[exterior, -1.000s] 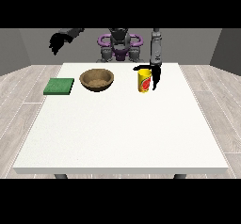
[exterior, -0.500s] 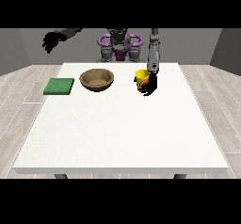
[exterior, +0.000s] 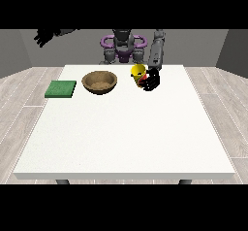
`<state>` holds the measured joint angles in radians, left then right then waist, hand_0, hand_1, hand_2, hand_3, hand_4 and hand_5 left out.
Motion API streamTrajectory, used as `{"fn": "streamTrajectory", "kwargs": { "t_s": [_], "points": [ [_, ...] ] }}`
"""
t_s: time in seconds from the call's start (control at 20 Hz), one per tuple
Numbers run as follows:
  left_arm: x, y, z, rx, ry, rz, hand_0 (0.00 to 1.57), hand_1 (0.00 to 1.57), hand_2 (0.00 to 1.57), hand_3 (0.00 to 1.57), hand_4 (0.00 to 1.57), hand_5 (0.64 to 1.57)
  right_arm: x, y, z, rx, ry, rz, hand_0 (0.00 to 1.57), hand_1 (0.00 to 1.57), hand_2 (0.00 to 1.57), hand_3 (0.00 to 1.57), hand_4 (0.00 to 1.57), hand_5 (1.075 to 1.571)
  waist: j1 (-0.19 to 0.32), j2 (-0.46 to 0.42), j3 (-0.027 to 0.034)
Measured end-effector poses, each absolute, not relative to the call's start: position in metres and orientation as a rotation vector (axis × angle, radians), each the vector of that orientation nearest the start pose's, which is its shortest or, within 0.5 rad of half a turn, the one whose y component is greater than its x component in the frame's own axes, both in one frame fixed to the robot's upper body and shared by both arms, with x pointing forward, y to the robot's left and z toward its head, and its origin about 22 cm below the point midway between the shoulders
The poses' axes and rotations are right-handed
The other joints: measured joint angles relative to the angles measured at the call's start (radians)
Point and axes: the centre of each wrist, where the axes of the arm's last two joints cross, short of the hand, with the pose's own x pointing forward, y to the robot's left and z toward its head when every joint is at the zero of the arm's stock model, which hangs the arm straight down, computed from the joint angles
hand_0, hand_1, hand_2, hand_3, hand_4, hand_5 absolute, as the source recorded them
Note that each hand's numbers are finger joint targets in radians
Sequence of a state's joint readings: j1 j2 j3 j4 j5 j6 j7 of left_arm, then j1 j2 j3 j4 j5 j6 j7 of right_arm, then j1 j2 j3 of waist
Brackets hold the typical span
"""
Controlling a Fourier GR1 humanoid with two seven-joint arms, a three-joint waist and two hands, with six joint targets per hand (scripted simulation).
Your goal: Pick the cup and pour the ball into the bowl, then pick the bowl and place it on the pad
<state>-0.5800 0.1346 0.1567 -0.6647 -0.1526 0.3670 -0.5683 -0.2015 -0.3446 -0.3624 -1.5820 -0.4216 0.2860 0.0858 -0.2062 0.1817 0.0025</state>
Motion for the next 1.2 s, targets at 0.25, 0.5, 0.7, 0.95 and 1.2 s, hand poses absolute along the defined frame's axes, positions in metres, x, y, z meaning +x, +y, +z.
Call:
{"fn": "streamTrajectory", "kwargs": {
  "t_s": [0.25, 0.5, 0.7, 0.95, 1.2],
  "points": [
    [0.376, 0.217, -0.026, 0.706, -1.741, -0.404, 1.36, 1.36, 1.57, 1.57, 1.45, 1.533, 0.276, -0.375, 0.085, 0.087, -1.74, -0.042, 0.0, 0.0, 0.0, 0.17, 0.64, 1.562, 0.007, -0.082, 0.0026],
    [0.385, 0.205, -0.021, 0.966, -1.647, -0.716, 1.36, 1.36, 1.57, 1.57, 1.44, 1.545, 0.28, -0.38, 0.074, 0.099, -1.686, -0.042, 0.0, 0.0, 0.0, 0.1, 0.68, 1.559, -0.001, -0.134, 0.0047],
    [0.388, 0.162, -0.021, 1.035, -1.563, -0.895, 1.36, 1.36, 1.57, 1.57, 1.44, 1.545, 0.275, -0.392, 0.052, 0.09, -1.626, -0.076, 0.0, 0.0, 0.0, 0.0, 0.69, 1.56, 0.033, -0.186, 0.0027],
    [0.391, 0.106, -0.008, 1.094, -1.495, -1.062, 1.31, 1.31, 1.57, 1.57, 1.47, 1.529, 0.269, -0.41, 0.036, 0.067, -1.586, -0.11, 0.0, 0.0, 0.0, 0.17, 0.7, 1.56, 0.067, -0.223, 0.0004],
    [0.395, 0.077, 0.009, 1.266, -1.416, -1.22, 1.49, 1.49, 1.57, 1.57, 1.19, 1.561, 0.278, -0.408, 0.034, 0.081, -1.565, -0.104, 0.0, 0.0, 0.0, 0.25, 0.7, 1.555, 0.061, -0.241, -0.0006]
  ]
}}
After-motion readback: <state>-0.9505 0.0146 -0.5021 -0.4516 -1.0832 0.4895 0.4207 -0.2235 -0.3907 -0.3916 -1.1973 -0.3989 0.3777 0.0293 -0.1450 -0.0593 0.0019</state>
